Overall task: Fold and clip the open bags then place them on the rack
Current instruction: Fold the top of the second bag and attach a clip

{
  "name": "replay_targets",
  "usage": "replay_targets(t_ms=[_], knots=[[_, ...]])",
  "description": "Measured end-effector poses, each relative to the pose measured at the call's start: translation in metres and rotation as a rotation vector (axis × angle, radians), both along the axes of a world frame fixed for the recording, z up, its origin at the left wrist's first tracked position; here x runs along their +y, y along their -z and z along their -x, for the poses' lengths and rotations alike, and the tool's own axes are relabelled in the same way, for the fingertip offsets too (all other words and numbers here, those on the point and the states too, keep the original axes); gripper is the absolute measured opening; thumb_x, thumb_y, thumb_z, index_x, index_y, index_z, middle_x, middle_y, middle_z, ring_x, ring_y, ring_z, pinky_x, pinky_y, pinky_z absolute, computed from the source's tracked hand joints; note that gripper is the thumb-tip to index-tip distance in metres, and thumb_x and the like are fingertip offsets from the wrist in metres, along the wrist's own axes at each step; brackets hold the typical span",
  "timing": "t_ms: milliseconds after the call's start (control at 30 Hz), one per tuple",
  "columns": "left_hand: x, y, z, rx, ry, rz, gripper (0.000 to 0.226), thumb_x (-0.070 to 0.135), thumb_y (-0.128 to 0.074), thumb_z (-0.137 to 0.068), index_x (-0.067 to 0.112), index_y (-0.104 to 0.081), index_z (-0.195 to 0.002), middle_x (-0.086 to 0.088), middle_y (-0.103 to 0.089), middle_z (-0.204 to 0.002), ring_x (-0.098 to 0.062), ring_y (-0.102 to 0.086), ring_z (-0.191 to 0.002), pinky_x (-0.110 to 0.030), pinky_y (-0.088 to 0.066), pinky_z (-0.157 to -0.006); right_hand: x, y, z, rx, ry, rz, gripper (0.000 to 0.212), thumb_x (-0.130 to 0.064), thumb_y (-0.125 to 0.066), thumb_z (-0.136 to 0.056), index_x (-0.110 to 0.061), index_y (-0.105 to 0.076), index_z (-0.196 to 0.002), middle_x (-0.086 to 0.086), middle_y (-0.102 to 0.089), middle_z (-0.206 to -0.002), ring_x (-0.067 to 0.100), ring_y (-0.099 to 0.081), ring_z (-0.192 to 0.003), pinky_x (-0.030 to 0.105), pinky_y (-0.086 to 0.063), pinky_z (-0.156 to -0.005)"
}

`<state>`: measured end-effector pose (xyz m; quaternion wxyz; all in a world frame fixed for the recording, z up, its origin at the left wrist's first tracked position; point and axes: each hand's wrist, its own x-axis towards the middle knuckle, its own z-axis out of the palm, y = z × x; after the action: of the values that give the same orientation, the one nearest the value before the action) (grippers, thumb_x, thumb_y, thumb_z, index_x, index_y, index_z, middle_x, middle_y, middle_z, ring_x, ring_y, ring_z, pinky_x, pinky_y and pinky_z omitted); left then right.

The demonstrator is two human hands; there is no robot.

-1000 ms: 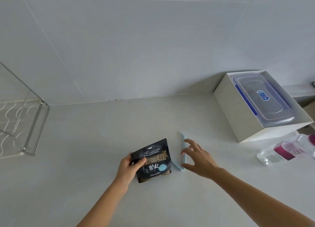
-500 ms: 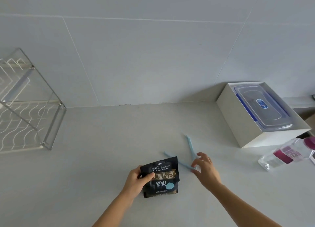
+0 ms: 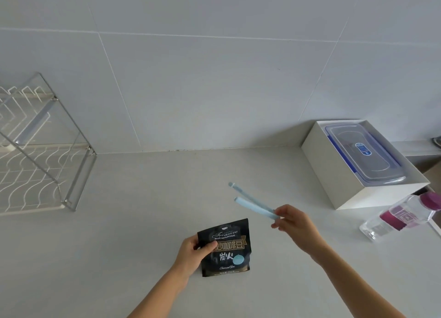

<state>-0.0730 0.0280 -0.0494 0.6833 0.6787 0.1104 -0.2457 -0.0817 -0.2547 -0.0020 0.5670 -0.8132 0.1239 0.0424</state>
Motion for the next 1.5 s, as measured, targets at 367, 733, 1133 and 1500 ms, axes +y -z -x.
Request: replay_targets(t_ms=[367,733,1133,1500], knots=[[0.002,-0.005,0.001,-0.017,0.052,-0.031,0.015,0.008,-0.07,-0.079,0.022,-0.073,-0.083,0.007,-0.077,-0.077,-0.003,-0.07,-0.074,-0.01,-0.048,-0.056,0.046,-0.008,0.012,-0.101,-0.247,0.239,0.026,-0.005,-0.06,-0.087,-0.031,-0.058,-0.088,-0.01,-0.068,-0.098,-0.001,-0.062,-0.098,0.017,-0.053,-0.083],[0.006,0.0,0.002,-0.02,0.116,-0.046,0.022,0.012,-0.07,-0.081,0.011,-0.069,-0.103,-0.005,-0.073,-0.099,-0.012,-0.068,-0.087,-0.011,-0.048,-0.061,0.057,-0.002,0.014,-0.044,-0.216,0.192,0.024,-0.021,-0.075,-0.076,-0.027,-0.055,-0.087,-0.011,-0.07,-0.091,0.004,-0.065,-0.093,0.032,-0.056,-0.086],[0.005,0.0,0.006,0.027,0.065,0.037,0.016,0.014,-0.071,-0.08,0.016,-0.071,-0.096,-0.005,-0.074,-0.099,-0.017,-0.07,-0.09,-0.017,-0.052,-0.062,0.069,0.002,0.013,-0.027,-0.313,0.255,0.048,-0.025,-0.075,-0.07,-0.042,-0.05,-0.107,-0.018,-0.065,-0.1,0.0,-0.059,-0.097,0.022,-0.051,-0.084],[0.003,0.0,0.008,-0.019,0.069,-0.013,0.024,0.016,-0.07,-0.081,0.015,-0.068,-0.105,-0.001,-0.074,-0.1,-0.012,-0.068,-0.09,-0.011,-0.049,-0.062,0.079,-0.014,-0.004,-0.041,-0.476,0.41,0.051,-0.031,-0.077,-0.068,-0.033,-0.059,-0.116,-0.012,-0.059,-0.101,0.004,-0.055,-0.091,0.023,-0.048,-0.081]])
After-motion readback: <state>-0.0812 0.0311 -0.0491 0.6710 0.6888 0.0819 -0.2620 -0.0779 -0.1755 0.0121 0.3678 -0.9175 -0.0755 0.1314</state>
